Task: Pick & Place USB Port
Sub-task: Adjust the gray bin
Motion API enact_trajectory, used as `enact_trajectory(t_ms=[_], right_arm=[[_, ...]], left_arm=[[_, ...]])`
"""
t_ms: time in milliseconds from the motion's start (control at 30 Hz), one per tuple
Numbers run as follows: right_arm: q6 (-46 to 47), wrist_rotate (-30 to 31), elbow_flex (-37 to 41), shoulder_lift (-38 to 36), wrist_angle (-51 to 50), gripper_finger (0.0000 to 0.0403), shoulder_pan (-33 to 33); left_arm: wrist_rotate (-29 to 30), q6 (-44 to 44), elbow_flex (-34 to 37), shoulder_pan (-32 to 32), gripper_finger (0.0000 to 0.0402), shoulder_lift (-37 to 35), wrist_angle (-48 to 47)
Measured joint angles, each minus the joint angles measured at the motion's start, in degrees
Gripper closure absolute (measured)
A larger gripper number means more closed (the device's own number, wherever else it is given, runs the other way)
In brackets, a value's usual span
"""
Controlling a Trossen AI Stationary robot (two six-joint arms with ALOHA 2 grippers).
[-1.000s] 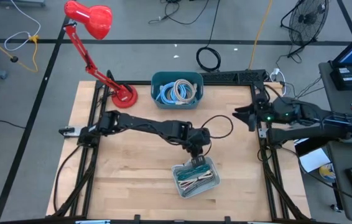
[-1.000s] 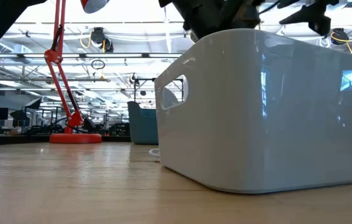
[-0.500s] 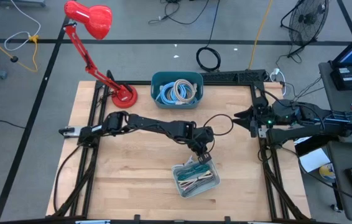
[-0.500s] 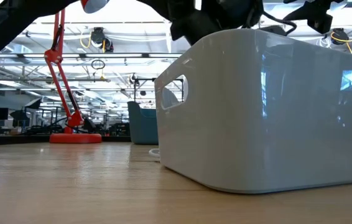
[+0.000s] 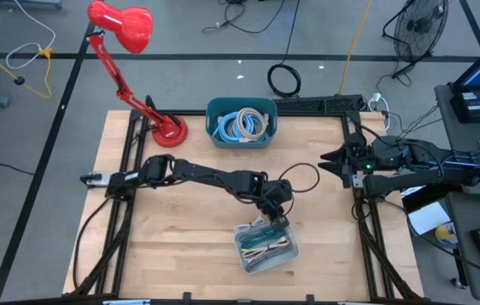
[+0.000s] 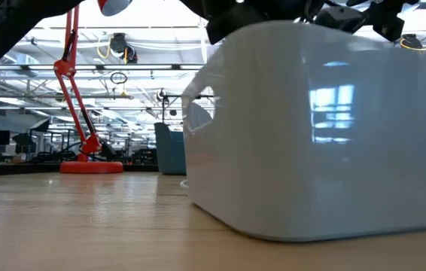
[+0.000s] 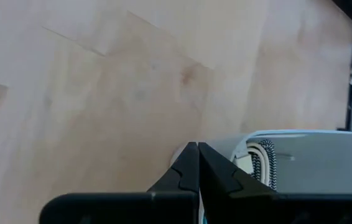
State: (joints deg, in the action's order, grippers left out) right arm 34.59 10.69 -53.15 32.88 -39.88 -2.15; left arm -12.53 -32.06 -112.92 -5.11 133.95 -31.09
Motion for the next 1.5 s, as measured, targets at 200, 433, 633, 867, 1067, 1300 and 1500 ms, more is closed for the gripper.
enact_trajectory(t_ms=[200, 433, 633, 867, 1067, 1300, 1500], right_arm=[[-0.8, 1.4, 0.0, 0.0, -0.4, 0.0232, 0.0], [-1.0, 1.5, 0.0, 0.0, -0.8, 0.0232, 0.0], [-1.0, 1.5, 0.0, 0.0, -2.2, 0.0232, 0.0], [-1.0, 1.5, 0.0, 0.0, -4.0, 0.0232, 0.0], [-1.4, 1.5, 0.0, 0.0, -4.1, 0.0232, 0.0], [-1.5, 3.2, 0.0, 0.0, -6.6, 0.0232, 0.0], [-1.4, 3.2, 0.0, 0.0, -6.9, 0.0232, 0.0]], left_arm=[[-1.1, -1.1, 0.0, -1.5, 0.0402, 0.0, 1.2], [-2.4, -1.7, 0.0, -1.9, 0.0402, 0.0, 3.0], [-3.9, -1.7, 0.0, -1.9, 0.0402, 0.0, 3.1], [-5.6, -1.7, 0.0, -2.6, 0.0402, 0.0, 3.1], [-6.0, -2.0, 0.0, -3.3, 0.0402, 0.0, 3.1], [-7.1, -2.6, 0.0, -3.7, 0.0402, 0.0, 4.5], [-8.6, -2.8, -0.1, -3.8, 0.0402, 0.0, 4.8]])
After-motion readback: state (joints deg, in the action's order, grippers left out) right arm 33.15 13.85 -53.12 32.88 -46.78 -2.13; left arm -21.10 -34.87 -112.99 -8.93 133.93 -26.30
